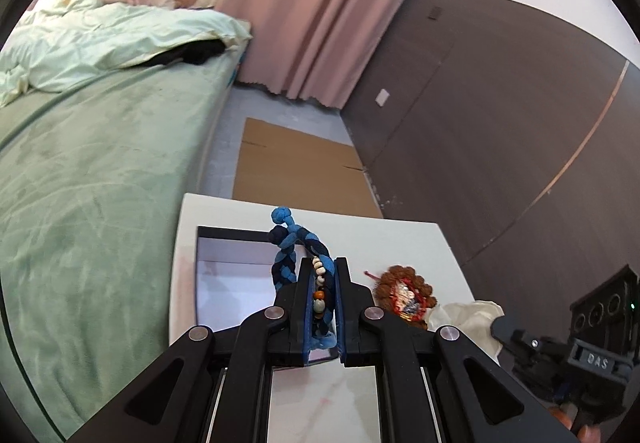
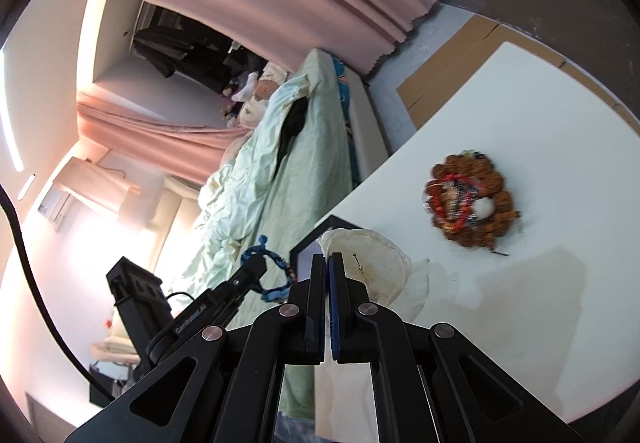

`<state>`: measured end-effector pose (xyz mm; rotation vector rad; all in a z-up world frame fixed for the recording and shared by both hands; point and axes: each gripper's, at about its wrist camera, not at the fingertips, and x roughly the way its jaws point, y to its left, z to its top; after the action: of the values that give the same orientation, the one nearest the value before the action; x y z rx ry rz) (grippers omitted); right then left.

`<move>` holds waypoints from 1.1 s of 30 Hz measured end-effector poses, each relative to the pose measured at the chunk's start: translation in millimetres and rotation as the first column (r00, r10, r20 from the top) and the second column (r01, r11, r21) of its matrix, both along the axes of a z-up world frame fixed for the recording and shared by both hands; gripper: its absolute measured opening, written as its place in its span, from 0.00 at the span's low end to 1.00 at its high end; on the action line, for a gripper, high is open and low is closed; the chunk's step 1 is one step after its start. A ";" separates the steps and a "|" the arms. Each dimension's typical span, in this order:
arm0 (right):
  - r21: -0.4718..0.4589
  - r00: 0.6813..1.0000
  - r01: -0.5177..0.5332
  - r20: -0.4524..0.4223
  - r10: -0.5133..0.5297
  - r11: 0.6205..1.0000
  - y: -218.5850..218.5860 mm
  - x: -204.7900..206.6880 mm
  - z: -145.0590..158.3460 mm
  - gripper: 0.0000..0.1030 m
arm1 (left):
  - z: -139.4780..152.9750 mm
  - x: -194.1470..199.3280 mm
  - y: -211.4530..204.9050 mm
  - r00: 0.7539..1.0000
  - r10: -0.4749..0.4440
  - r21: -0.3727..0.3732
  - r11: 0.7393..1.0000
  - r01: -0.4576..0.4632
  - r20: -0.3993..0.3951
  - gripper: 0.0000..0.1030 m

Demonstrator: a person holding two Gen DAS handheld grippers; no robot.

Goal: Organize jewelry
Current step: 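Grasp the blue braided bracelet with the left tool and carry it into the black box, then release the bracelet and white pouch into the box with both tools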

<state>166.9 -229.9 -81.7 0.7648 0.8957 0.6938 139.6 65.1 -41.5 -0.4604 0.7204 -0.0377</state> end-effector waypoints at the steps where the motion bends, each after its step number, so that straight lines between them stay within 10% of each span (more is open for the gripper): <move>1: 0.005 1.000 -0.006 0.004 0.006 1.000 3.5 -0.4 0.9 0.03 | -1.4 1.4 2.7 1.000 0.011 -0.003 1.000 -0.011 -0.012 0.12; 3: 0.017 1.000 -0.024 0.007 0.023 1.000 11.7 1.6 1.8 0.03 | -3.1 3.3 6.0 0.999 0.025 -0.016 1.000 -0.025 -0.023 0.27; 5: 0.039 0.999 -0.046 0.011 0.045 0.998 20.4 3.6 3.0 0.03 | -3.2 1.0 10.5 0.999 0.044 -0.028 0.999 -0.044 -0.023 0.72; 7: 0.056 0.998 -0.061 0.020 0.060 0.997 29.8 5.3 5.1 0.03 | 0.7 -6.4 17.1 0.997 0.081 -0.040 0.996 -0.081 0.011 0.83; 27: 0.119 0.982 -0.189 0.042 0.185 0.975 124.2 21.8 0.2 0.05 | 7.2 -30.6 80.6 0.964 0.267 -0.134 0.955 -0.264 0.001 0.83; 31: 0.084 0.985 -0.175 0.005 0.175 0.981 121.3 21.4 -4.9 0.61 | 6.2 -29.0 76.8 0.968 0.253 -0.114 0.961 -0.251 -0.003 0.83; 33: 0.091 0.987 -0.161 0.012 0.160 0.983 110.8 19.3 -2.6 0.66 | 5.4 -28.8 75.0 0.969 0.247 -0.113 0.963 -0.246 -0.005 0.83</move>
<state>186.2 -119.0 -84.3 0.7775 0.9329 0.8840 110.8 140.1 -36.1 -0.6551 0.6496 0.1541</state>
